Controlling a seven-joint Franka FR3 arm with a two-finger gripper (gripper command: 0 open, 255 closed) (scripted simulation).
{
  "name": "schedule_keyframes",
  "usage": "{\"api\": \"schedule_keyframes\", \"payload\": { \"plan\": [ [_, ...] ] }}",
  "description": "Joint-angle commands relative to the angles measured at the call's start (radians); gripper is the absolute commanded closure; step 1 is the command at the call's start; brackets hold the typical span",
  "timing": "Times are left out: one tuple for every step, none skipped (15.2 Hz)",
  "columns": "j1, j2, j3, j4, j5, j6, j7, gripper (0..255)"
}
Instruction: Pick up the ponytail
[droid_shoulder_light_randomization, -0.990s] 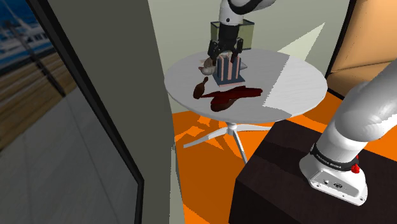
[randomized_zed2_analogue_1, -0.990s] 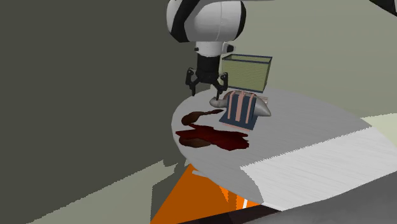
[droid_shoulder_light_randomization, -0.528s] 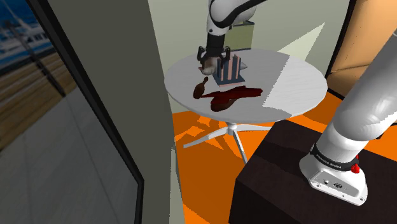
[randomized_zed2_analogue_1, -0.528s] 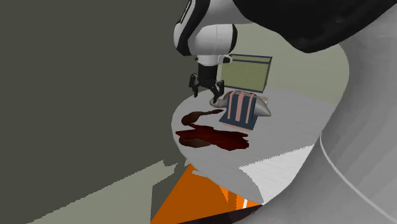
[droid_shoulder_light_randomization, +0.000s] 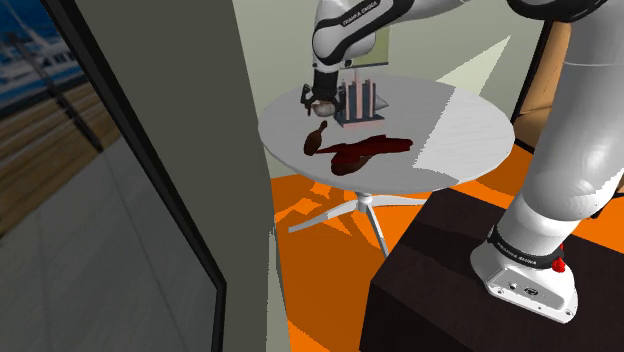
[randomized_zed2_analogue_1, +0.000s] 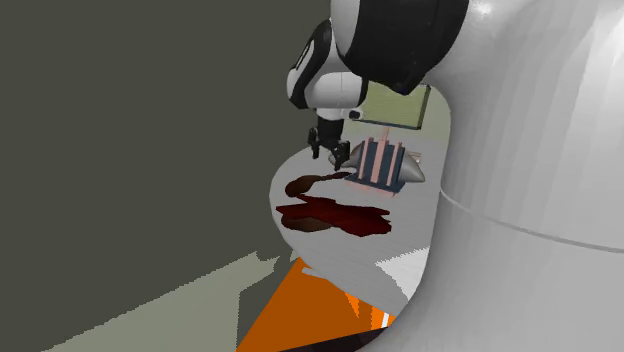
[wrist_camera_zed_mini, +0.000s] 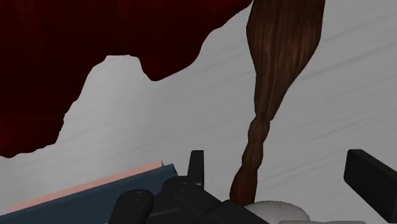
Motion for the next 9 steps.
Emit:
{"api": "schedule_keyframes", "payload": {
  "plan": [
    [-0.005,0.082,-0.015,0.069,0.001,0.008,0.052,0],
    [-0.004,0.087,-0.015,0.062,0.001,0.02,0.051,0],
    [-0.004,0.093,-0.015,0.056,0.001,0.032,0.051,0],
    [-0.004,0.098,-0.015,0.05,0.001,0.043,0.051,0],
    [-0.004,0.104,-0.016,0.044,0.001,0.055,0.05,0],
    [-0.004,0.11,-0.016,0.038,0.0,0.067,0.05,0],
    [-0.003,0.116,-0.016,0.033,0.0,0.078,0.05,0],
    [-0.003,0.122,-0.016,0.027,0.0,0.089,0.049,0],
    [-0.003,0.125,-0.016,0.024,0.0,0.096,0.049,0]
  ]
}}
